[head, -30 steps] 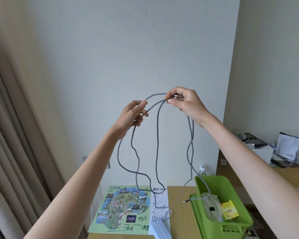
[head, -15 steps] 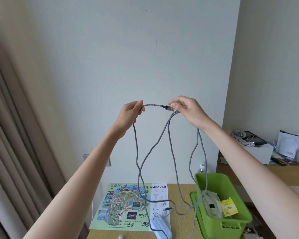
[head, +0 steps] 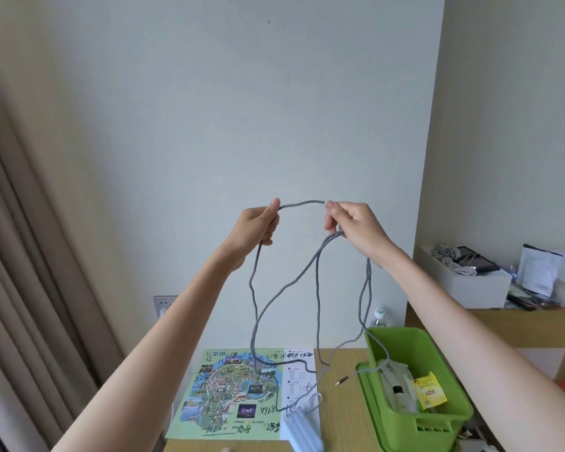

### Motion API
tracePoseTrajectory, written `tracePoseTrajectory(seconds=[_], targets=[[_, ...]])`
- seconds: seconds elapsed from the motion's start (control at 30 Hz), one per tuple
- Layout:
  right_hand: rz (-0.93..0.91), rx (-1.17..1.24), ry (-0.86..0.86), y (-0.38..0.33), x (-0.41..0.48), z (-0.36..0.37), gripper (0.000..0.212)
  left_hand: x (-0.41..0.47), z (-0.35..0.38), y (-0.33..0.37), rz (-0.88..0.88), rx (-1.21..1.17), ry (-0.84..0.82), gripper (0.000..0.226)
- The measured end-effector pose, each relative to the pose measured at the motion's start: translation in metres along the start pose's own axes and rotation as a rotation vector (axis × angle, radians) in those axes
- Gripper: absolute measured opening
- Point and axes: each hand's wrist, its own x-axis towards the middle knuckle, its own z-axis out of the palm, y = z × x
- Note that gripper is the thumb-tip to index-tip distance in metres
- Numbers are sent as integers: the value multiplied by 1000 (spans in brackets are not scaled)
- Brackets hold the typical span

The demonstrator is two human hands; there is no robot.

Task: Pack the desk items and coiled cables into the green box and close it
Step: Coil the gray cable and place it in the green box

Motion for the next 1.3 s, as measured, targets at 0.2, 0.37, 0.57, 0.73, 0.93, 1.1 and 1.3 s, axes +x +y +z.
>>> tracePoseTrajectory(seconds=[0.2, 0.37, 0.57, 0.73, 0.93, 1.1, 1.3], targets=[[71, 36, -61, 16, -7, -6, 43, 6, 7, 2, -18, -472, -144, 34], [136, 13, -263, 22, -17, 13, 42, 7, 28, 20, 92, -613, -290, 30], [165, -36, -305, 38, -29, 18, 43, 6, 24, 15, -36, -881, -205, 41], [201, 29, -277, 45, -32, 17, 43, 2, 18, 8, -21, -832, -108, 48], [263, 101, -343, 51, -43, 29, 43, -5, 32, -2, -1, -607, -97, 41], [290, 220, -403, 56, -56, 42, 43, -14, 44, -13, -39, -505, -258, 30], [401, 585, -462, 59, -64, 61, 34, -15, 50, -16, -19, -570, -282, 26]])
